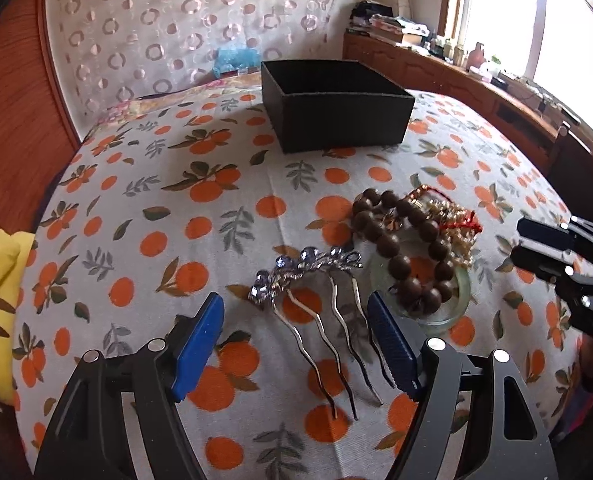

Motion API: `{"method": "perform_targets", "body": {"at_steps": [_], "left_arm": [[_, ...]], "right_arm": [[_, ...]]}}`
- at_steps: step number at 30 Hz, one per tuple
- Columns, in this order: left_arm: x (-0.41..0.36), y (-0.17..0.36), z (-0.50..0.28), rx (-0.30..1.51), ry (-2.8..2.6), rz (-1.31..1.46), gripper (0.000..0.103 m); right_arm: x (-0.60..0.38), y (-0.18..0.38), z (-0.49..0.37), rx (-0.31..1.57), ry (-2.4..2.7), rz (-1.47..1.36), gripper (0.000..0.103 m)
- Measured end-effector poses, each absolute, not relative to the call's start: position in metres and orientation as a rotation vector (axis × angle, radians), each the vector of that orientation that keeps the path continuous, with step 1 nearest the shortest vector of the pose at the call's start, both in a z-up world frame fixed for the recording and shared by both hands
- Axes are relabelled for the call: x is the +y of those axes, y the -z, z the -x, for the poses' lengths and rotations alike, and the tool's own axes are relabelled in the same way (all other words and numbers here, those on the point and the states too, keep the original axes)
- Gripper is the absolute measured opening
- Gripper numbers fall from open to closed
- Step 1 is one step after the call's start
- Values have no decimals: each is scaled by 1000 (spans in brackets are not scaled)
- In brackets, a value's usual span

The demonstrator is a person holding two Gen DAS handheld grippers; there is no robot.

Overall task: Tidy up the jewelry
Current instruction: 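Lift the hair comb with the left tool while the right tool grasps the wooden bead bracelet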

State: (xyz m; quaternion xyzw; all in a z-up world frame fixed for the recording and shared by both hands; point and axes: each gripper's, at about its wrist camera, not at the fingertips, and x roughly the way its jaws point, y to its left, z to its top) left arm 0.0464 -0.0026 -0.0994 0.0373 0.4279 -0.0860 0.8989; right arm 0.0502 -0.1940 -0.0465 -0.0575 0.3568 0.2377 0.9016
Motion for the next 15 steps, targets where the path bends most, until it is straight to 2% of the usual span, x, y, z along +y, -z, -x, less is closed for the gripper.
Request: {"method": "perform_targets", "body": {"at_steps": [9,12,15], "left_arm": [[-12,100,-56,892,186,-120,71],[-14,100,-60,893,202,-126,56],[-13,100,-57,891,198,-133,55]], "right_arm": [[-194,49,-50,743,-491,123,43],[-194,50,-50,746,-493,124,43],[-195,51,-50,748,-497,124,43]]}}
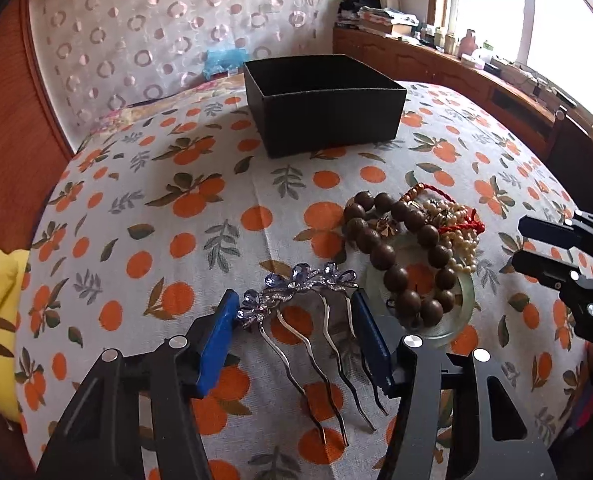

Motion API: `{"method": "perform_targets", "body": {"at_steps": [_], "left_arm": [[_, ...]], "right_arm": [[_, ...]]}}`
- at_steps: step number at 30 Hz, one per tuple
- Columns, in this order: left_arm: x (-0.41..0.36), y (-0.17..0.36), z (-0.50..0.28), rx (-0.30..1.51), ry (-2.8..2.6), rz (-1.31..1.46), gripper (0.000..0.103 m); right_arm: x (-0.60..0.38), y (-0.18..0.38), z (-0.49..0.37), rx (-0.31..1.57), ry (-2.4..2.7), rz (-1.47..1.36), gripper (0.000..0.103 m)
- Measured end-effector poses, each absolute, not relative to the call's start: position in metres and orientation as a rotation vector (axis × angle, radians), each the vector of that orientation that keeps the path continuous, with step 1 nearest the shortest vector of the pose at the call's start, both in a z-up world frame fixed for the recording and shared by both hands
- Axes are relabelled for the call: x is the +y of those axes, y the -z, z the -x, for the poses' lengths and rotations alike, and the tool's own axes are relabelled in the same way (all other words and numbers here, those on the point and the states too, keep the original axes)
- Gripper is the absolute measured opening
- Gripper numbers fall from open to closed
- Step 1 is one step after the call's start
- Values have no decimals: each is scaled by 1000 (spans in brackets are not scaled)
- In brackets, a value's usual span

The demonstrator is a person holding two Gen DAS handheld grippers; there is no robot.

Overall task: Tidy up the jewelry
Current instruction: 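Lift the hair comb with the left tool while the right tool grasps the wooden bead bracelet, then carry the comb and bead bracelet over the black box and open both tools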

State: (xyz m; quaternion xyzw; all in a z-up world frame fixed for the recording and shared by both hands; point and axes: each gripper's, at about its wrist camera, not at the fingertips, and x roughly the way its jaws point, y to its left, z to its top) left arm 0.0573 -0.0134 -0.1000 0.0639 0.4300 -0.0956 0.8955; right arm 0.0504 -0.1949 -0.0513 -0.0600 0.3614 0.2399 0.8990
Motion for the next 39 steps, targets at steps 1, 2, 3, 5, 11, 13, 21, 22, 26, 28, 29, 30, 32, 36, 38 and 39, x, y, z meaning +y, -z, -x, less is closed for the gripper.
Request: {"method": "perform_targets", "body": {"at_steps": [1,2,3,5,11,13,21,22,26,28,29,30,32,36,38,39], "left_arm": [[-12,99,-56,885,197,-130,55],[-10,97,-53,874,197,-123,55],[-9,95,-51,864,196,-116,55],[-5,89,-46,838,196,-96,55],[4,70,-37,762,194,-60,55],[7,67,-36,744,190,-48,55],[15,65,-32,714,187,-6,55],[16,65,-32,711,188,-4,55],[16,64,-32,705,192,2,55],[16,64,-31,704,193,2,55],[16,64,-31,703,193,1,55],[16,64,-31,702,192,2,55],[17,64,-30,700,190,5,55],[19,64,-30,699,188,10,55],[20,64,-30,700,186,12,55],[20,65,-30,700,185,13,55]], "right_arm": [[-195,51,-50,748,-497,125,43],[-196,51,-51,748,-497,125,43],[-194,51,-51,746,-494,127,43],[-191,50,-51,746,-499,137,43],[-172,35,-58,739,-573,168,38],[-160,30,-64,741,-607,192,28],[-123,33,-98,787,-660,234,26],[-119,34,-101,793,-661,243,26],[-108,39,-113,829,-653,272,26],[-104,42,-116,847,-649,296,26],[-102,44,-117,857,-651,305,26],[-101,44,-118,861,-657,303,26],[-99,44,-119,866,-656,312,26],[-96,42,-114,859,-672,355,15],[-96,40,-112,855,-685,360,15],[-96,36,-111,843,-688,358,15]]}}
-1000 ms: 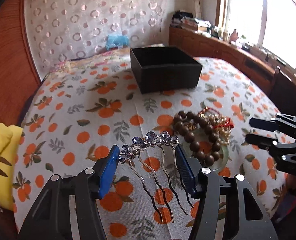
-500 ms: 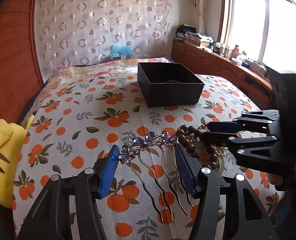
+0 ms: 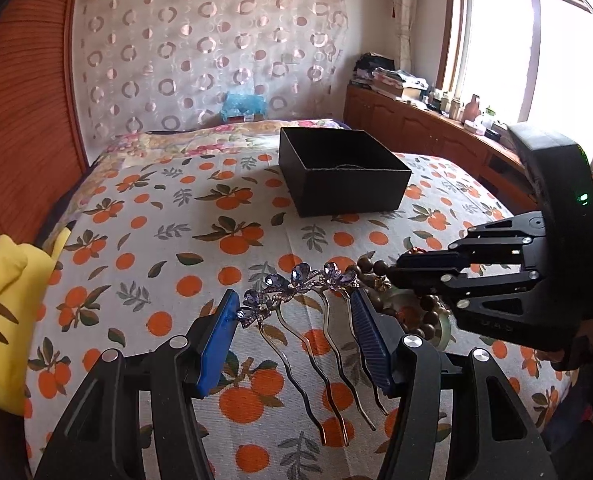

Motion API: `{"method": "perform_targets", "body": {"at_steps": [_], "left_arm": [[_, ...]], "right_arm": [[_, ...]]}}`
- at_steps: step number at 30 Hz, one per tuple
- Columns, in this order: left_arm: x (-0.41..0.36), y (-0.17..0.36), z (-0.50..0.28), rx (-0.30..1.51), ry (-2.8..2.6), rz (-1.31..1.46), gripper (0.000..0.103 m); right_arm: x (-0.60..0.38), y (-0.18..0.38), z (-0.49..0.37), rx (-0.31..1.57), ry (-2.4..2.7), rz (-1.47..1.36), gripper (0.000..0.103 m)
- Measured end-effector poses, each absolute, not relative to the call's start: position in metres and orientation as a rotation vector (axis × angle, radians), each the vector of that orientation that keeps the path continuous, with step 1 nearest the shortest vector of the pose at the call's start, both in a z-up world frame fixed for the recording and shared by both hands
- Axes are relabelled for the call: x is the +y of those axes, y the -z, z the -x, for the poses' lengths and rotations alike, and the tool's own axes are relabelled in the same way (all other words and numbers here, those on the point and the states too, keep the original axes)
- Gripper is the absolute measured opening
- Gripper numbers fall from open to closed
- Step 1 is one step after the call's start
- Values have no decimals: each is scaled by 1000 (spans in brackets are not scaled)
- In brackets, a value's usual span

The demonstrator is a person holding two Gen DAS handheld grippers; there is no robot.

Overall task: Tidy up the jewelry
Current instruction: 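Carry the comb and bead bracelet over the black box and open both tools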

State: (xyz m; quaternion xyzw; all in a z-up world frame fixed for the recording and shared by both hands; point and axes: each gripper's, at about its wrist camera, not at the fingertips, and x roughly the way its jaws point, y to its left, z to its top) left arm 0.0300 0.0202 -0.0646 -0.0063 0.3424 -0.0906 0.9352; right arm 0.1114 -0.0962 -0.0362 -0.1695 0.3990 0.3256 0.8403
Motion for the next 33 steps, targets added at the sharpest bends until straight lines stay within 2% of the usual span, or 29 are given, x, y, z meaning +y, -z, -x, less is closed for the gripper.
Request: {"method": "perform_targets", "body": {"at_steps": [16,33], "left_arm": [[25,54,-41,673,190,17,55],[15,19,-81,610,208,-22,55]], "right_arm": [[-108,-46,-107,630,-699,317,15],[-121,-103,-183,537,-591,298,15]]}}
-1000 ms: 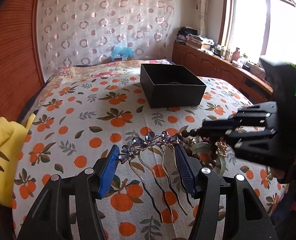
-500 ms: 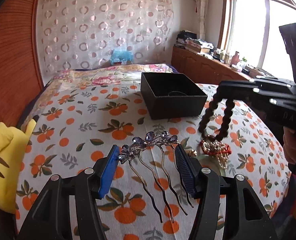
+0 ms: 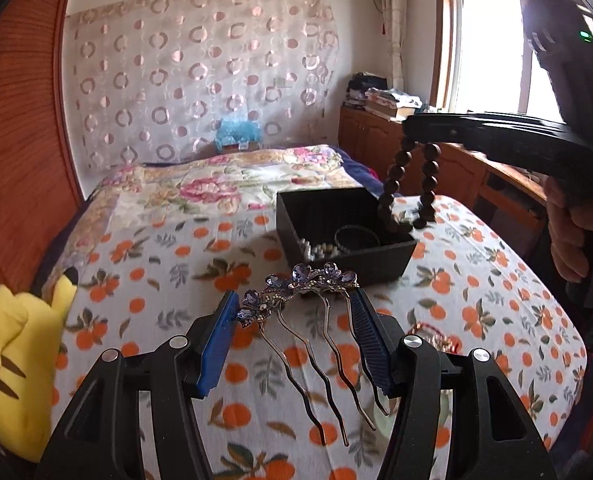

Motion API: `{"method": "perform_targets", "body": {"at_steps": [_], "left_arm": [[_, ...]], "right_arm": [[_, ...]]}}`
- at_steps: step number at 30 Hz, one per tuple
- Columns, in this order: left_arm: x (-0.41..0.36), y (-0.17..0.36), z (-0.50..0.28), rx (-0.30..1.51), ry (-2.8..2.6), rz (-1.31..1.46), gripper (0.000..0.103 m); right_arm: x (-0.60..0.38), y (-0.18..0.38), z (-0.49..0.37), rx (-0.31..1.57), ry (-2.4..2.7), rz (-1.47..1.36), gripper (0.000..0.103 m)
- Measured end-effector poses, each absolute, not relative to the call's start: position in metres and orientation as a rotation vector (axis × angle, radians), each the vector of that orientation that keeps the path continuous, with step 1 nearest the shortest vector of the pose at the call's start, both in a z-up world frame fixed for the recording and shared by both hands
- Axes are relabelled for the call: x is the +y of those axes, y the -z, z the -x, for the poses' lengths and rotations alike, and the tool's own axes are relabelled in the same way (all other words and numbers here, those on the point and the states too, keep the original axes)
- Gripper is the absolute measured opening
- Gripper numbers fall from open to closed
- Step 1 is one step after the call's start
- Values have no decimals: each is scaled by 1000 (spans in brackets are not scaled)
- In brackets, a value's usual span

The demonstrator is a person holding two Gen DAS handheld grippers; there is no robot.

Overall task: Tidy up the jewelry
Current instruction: 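Carry the comb and bead bracelet over the black box and open both tools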

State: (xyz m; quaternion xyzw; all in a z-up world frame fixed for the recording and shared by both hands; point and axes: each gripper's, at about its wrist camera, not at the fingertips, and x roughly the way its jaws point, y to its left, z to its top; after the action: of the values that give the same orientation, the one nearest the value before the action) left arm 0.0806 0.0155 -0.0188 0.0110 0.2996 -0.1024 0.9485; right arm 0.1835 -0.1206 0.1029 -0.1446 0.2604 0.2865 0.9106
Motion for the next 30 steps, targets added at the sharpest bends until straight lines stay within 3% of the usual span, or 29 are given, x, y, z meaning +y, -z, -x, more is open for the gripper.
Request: {"method": "perform_targets", "body": {"at_steps": [12,13,15,30], "left_arm": [[0,9,-132,620,192,-60,55],[-1,8,-136,621,190,-64,55],[-3,7,-145,623,183,-75,55],[-47,19,-215,695,159,-156,55]], "right_arm": [[-128,-67,-239,667,-574,191,16],[-131,-62,-241,679,-575,178,20],[-136,-55,-240,681,-570,163,25],[-210,-9,-221,727,-478,140,25]]}}
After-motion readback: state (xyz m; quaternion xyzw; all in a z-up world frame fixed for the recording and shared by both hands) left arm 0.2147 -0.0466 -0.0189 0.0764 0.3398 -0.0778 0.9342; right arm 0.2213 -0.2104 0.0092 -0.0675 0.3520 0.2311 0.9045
